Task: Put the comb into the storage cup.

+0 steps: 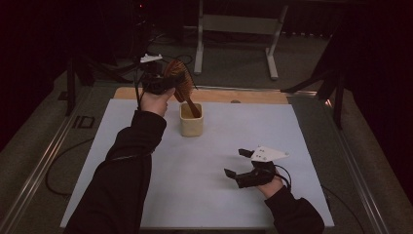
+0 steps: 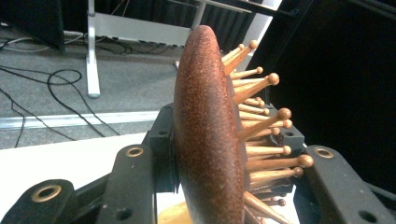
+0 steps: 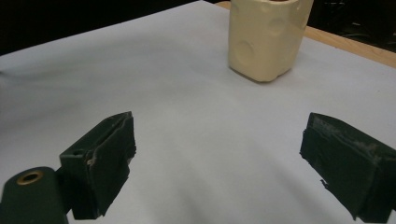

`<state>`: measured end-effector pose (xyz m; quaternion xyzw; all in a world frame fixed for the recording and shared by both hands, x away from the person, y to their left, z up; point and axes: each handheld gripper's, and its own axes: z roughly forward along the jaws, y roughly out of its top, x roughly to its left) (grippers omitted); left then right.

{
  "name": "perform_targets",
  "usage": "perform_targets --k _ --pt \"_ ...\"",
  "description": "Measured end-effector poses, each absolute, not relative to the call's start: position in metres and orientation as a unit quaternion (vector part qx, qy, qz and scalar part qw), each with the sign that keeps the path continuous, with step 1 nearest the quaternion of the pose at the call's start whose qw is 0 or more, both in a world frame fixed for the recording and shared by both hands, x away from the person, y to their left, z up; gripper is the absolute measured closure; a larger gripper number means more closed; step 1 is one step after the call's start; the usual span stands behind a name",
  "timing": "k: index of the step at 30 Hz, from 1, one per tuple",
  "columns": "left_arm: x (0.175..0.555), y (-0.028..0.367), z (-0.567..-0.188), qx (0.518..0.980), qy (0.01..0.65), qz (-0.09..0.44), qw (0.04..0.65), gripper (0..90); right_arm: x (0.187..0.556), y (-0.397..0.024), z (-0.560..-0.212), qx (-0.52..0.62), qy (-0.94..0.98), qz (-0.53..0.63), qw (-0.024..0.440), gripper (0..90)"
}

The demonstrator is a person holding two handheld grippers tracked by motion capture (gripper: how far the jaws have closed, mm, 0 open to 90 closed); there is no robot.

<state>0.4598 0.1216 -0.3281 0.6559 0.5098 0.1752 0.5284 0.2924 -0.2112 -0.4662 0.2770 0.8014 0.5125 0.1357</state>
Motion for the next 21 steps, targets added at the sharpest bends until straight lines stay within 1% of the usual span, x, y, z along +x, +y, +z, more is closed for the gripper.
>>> perform_targets --k 21 --pt "0.470 0.114 -0.362 0.665 0.522 0.162 0.510 56.7 0.292 -0.213 -0.467 0.277 0.803 0.510 0.138 9.6"
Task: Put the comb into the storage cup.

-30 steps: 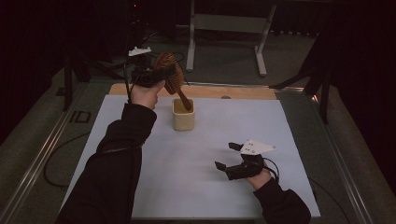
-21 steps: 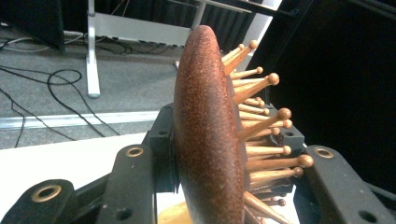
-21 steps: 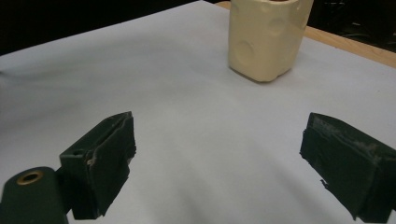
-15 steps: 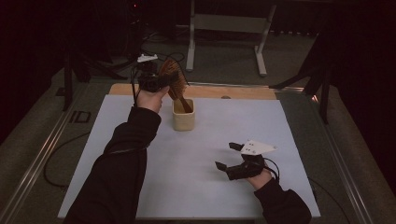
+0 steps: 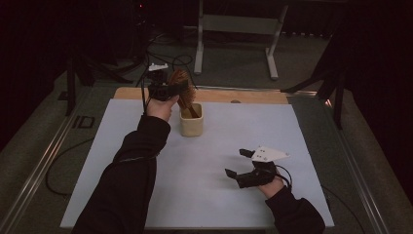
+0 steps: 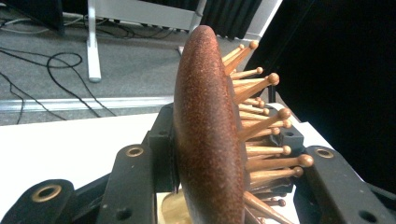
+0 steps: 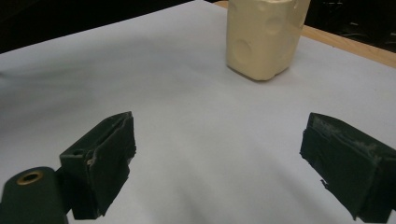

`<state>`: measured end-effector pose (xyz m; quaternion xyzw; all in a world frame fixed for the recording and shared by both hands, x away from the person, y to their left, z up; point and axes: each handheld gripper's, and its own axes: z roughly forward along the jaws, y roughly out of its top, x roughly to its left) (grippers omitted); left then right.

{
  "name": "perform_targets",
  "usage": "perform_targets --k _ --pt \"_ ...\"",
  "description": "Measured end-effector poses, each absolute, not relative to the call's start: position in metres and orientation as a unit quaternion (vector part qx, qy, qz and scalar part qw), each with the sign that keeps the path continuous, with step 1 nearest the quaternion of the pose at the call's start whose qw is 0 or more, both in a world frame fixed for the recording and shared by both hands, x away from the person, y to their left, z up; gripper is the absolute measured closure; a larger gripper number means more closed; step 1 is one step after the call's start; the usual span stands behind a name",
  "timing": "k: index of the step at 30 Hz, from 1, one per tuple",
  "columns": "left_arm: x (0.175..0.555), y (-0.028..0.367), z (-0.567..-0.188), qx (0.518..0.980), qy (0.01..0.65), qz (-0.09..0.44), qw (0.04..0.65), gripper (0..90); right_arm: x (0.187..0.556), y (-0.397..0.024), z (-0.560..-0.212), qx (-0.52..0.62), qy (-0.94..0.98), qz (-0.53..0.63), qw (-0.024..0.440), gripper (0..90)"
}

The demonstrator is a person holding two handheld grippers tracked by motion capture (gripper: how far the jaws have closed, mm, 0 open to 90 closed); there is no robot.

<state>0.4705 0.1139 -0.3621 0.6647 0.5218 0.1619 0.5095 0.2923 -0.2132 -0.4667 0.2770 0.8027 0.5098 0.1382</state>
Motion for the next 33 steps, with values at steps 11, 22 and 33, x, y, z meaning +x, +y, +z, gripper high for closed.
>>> perform_targets --k 11,22,33 --pt "0.471 0.112 -0.372 0.671 0.523 0.150 0.504 56.6 0.294 -0.214 -0.468 0.280 0.800 0.513 0.134 9.6" --pt "0.474 0.116 -0.380 0.668 0.529 0.137 0.505 56.5 0.294 -0.213 -0.469 0.276 0.804 0.509 0.133 9.6" --pt "0.476 0.121 -0.387 0.668 0.530 0.124 0.508 56.3 0.294 -0.213 -0.469 0.278 0.804 0.508 0.133 9.6"
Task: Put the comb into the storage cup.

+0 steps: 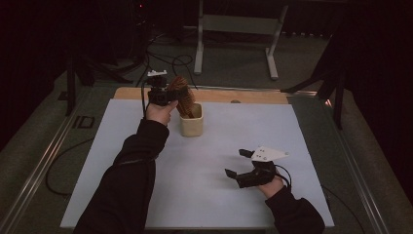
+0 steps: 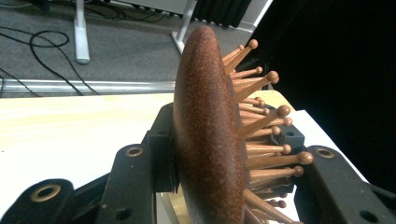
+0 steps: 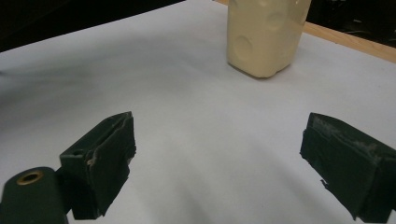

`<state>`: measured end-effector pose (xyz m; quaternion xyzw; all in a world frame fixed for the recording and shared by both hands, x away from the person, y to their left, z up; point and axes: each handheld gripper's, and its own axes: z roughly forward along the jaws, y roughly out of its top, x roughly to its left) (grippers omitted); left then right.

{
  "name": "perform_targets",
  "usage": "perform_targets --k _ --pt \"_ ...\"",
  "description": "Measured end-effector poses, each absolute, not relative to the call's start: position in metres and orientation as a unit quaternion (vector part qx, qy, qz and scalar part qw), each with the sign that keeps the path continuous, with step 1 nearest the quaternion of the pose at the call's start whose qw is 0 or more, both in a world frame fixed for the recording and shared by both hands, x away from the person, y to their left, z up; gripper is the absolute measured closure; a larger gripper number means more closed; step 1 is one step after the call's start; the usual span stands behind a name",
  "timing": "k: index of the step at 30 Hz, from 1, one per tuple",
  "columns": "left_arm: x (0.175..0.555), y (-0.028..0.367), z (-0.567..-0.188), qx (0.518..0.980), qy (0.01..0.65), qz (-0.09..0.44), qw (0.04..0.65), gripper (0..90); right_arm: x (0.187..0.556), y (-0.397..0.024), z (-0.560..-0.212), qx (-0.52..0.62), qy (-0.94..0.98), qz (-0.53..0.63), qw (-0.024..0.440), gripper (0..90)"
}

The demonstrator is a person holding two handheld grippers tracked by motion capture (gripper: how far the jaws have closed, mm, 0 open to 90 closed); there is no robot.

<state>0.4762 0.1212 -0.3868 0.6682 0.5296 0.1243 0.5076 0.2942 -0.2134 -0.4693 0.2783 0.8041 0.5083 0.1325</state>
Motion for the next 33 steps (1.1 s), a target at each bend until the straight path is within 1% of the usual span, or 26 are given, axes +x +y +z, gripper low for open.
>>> perform_targets --k 4,12,16,26,33 --pt "0.478 0.123 -0.388 0.669 0.528 0.119 0.509 55.6 0.294 -0.213 -0.469 0.277 0.804 0.510 0.132 9.6" --pt "0.481 0.132 -0.392 0.669 0.529 0.111 0.510 51.6 0.294 -0.213 -0.469 0.278 0.803 0.510 0.131 9.6" --pt "0.481 0.131 -0.392 0.678 0.521 0.114 0.505 49.3 0.294 -0.213 -0.469 0.278 0.804 0.509 0.131 9.6" --pt "0.483 0.132 -0.390 0.698 0.515 0.121 0.483 40.1 0.294 -0.213 -0.469 0.281 0.802 0.510 0.130 9.6" --pt "0.481 0.135 -0.385 0.701 0.511 0.132 0.481 30.8 0.294 -0.214 -0.468 0.281 0.802 0.510 0.132 9.6"
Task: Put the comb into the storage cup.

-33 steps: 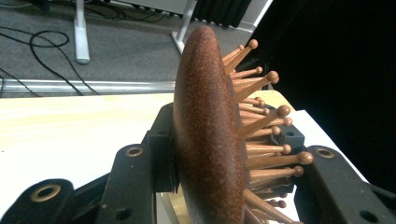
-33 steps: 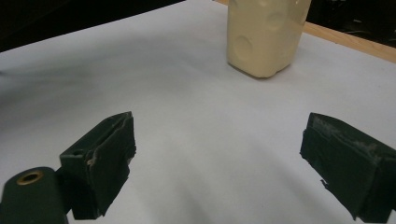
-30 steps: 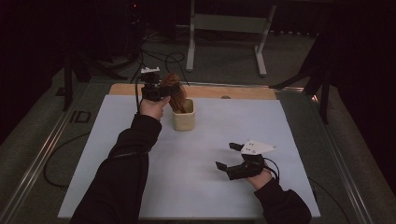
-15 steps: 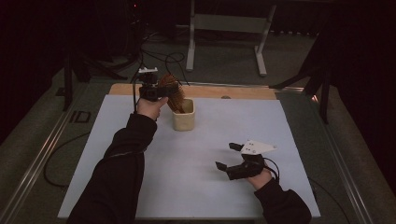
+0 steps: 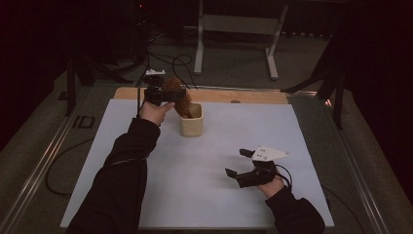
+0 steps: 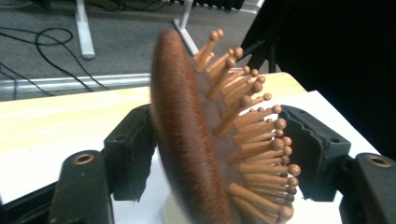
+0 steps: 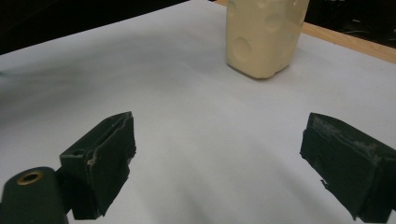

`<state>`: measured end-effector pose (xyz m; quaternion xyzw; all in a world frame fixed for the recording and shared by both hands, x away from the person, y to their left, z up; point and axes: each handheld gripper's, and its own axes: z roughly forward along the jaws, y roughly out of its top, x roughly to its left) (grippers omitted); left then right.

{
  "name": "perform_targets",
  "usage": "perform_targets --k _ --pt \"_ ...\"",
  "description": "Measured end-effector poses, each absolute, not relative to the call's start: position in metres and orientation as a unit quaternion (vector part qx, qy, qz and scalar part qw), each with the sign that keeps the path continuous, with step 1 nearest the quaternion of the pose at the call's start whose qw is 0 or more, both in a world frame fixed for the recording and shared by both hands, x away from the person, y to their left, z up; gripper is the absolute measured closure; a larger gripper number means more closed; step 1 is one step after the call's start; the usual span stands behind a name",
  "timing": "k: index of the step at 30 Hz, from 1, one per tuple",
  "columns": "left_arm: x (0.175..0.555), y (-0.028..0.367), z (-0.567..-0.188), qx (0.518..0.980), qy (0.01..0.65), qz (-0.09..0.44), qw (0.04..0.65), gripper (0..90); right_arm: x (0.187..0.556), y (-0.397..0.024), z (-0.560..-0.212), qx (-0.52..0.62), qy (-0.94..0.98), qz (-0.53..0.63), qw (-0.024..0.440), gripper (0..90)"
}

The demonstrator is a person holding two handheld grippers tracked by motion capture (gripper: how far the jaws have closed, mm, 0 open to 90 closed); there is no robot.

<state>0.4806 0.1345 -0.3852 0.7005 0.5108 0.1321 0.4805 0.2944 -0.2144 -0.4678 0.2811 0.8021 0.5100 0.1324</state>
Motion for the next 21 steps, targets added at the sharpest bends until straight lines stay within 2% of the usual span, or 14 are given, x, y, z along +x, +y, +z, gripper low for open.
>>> perform_targets --k 5,9,12,21 --pt "0.477 0.139 -0.379 0.706 0.506 0.136 0.478 22.0 0.294 -0.214 -0.468 0.281 0.802 0.510 0.133 9.6" --pt "0.474 0.140 -0.376 0.717 0.488 0.129 0.480 8.0 0.294 -0.214 -0.468 0.282 0.802 0.510 0.132 9.6" --pt "0.471 0.141 -0.375 0.729 0.475 0.128 0.477 2.1 0.294 -0.214 -0.468 0.282 0.802 0.509 0.132 9.6" --pt "0.464 0.152 -0.373 0.744 0.447 0.138 0.477 0.1 0.294 -0.214 -0.467 0.283 0.802 0.509 0.131 9.6"
